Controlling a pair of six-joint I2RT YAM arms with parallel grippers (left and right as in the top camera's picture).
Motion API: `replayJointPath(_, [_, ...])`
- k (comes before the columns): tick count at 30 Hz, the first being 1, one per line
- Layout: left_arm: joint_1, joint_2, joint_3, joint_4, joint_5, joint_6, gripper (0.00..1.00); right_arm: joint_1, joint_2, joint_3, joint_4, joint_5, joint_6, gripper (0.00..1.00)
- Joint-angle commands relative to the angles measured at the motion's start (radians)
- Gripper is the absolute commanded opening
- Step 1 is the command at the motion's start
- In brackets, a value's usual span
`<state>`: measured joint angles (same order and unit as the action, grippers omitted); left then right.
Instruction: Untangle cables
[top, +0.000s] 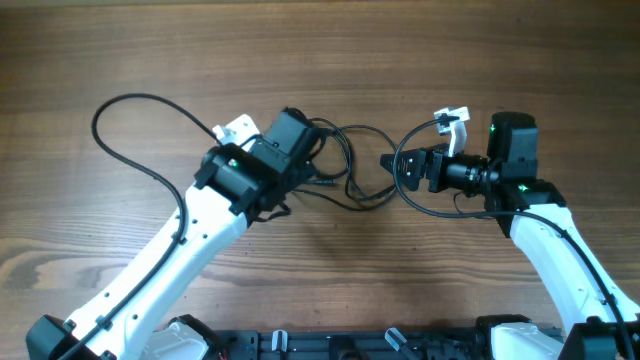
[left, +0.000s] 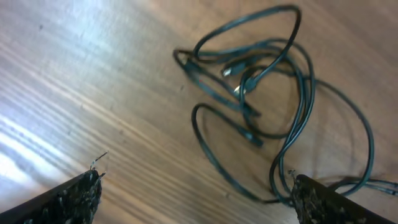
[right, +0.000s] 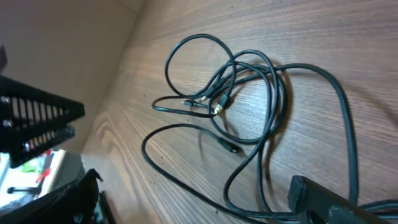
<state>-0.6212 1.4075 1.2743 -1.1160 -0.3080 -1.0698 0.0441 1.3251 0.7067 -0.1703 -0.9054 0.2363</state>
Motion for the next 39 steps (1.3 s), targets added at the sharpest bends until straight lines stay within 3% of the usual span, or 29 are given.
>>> replayJointPath(1, [0.048, -0.016, -0.006, 0.008, -0.026, 0.099, 1.00, -0.002, 0.014, 0.006, 0.016, 0.070, -0.034, 1.00])
replayJointPath(5, [0.140, -0.016, -0.006, 0.010, -0.021, 0.174, 1.00, 0.009, 0.014, 0.051, 0.020, 0.143, -0.080, 1.00])
replayJointPath(10, [0.230, -0.016, -0.006, 0.032, -0.022, 0.177, 1.00, 0.112, 0.032, 0.152, -0.014, 0.312, -0.156, 1.00])
replayJointPath(16, [0.233, -0.016, -0.006, 0.035, -0.022, 0.176, 1.00, 0.206, 0.215, 0.306, -0.172, 0.470, -0.265, 1.00])
replayJointPath(23, [0.233, -0.016, -0.006, 0.035, 0.005, 0.173, 1.00, 0.206, 0.378, 0.311, -0.199, 0.443, -0.274, 1.00])
replayJointPath(26, [0.233, -0.016, -0.006, 0.043, 0.005, 0.173, 1.00, 0.206, 0.408, 0.311, -0.201, 0.442, -0.291, 0.93])
replayJointPath(30, [0.233, -0.016, -0.006, 0.048, 0.007, 0.173, 1.00, 0.206, 0.412, 0.309, -0.227, 0.439, -0.303, 0.71])
replayJointPath(37, [0.232, -0.016, -0.006, -0.026, 0.042, 0.174, 1.00, 0.206, 0.412, 0.306, -0.253, 0.520, -0.312, 0.79])
replayJointPath(39, [0.233, -0.016, -0.006, -0.019, 0.042, 0.222, 1.00, 0.205, 0.412, 0.306, -0.236, 0.525, -0.312, 0.79])
